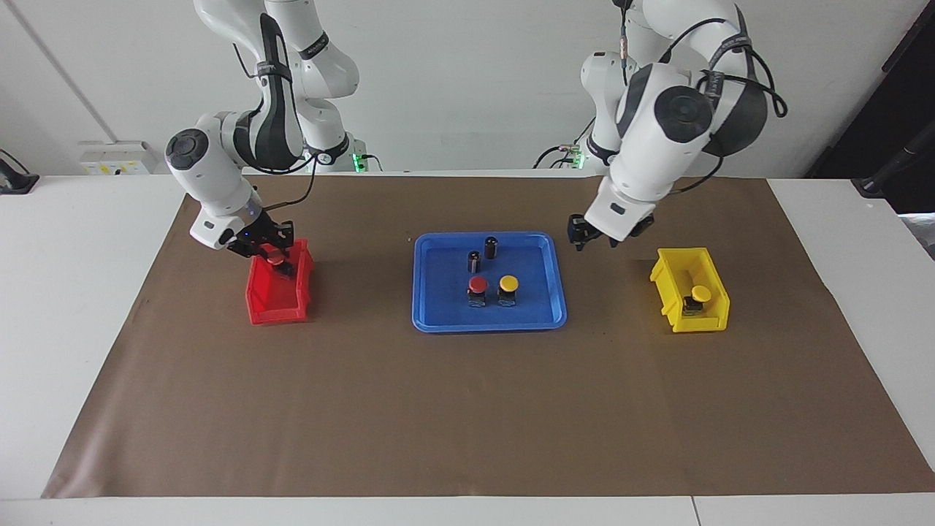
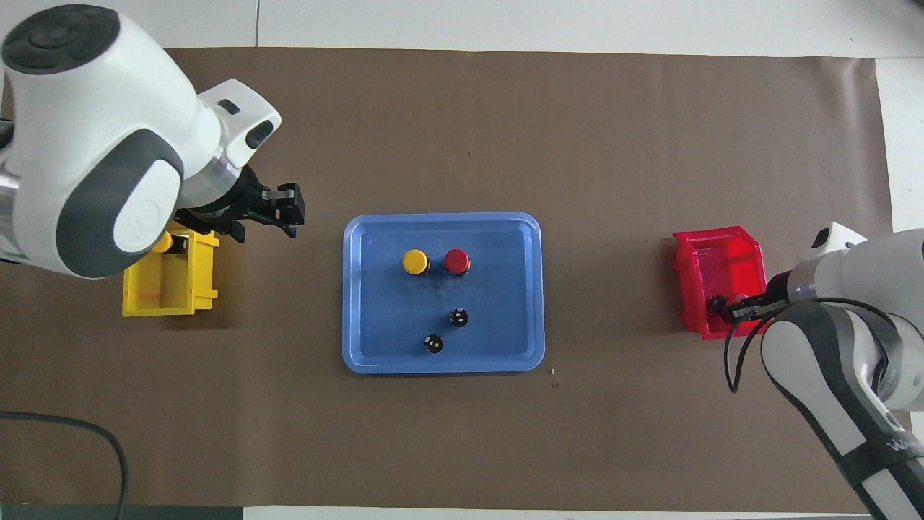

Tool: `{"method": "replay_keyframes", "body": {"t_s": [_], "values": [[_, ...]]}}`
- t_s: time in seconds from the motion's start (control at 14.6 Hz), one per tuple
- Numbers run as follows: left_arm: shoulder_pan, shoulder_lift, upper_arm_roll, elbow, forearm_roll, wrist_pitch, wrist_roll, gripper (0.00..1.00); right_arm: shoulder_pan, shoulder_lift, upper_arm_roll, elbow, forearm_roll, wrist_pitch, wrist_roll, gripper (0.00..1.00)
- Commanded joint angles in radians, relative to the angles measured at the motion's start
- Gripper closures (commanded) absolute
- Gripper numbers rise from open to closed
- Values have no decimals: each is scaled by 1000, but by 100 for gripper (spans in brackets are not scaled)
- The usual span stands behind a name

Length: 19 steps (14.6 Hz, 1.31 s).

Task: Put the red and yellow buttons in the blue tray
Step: 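Grasp yellow with the left gripper while the right gripper carries red to tray, then lower the second red button into the tray and open the right gripper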

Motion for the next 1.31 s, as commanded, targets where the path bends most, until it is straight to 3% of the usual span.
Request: {"method": "replay_keyframes", "body": {"t_s": [0.0, 0.14, 0.21, 0.41, 0.69, 0.89, 1.24], "values": [[127, -54, -6, -154, 63, 142, 99, 29, -3, 68, 15, 203, -2, -162, 3, 72], [201, -78, -6, -269, 84, 285, 145, 29, 72, 123, 21, 360, -3, -286, 123, 72], [221, -71, -6, -281, 82, 311, 160, 29, 121, 152, 21, 435, -15, -335, 211, 72], [230, -63, -6, -298, 88, 364, 168, 30, 276, 204, 23, 544, -15, -341, 460, 72], [271, -78, -6, -411, 90, 465, 202, 40, 439, 211, 24, 488, -3, -129, 658, 72], [286, -75, -6, -416, 90, 477, 217, 41, 485, 220, 24, 417, -3, 10, 700, 72], [296, -62, -6, -436, 90, 521, 219, 41, 551, 298, 24, 414, -3, 100, 769, 71]]}}
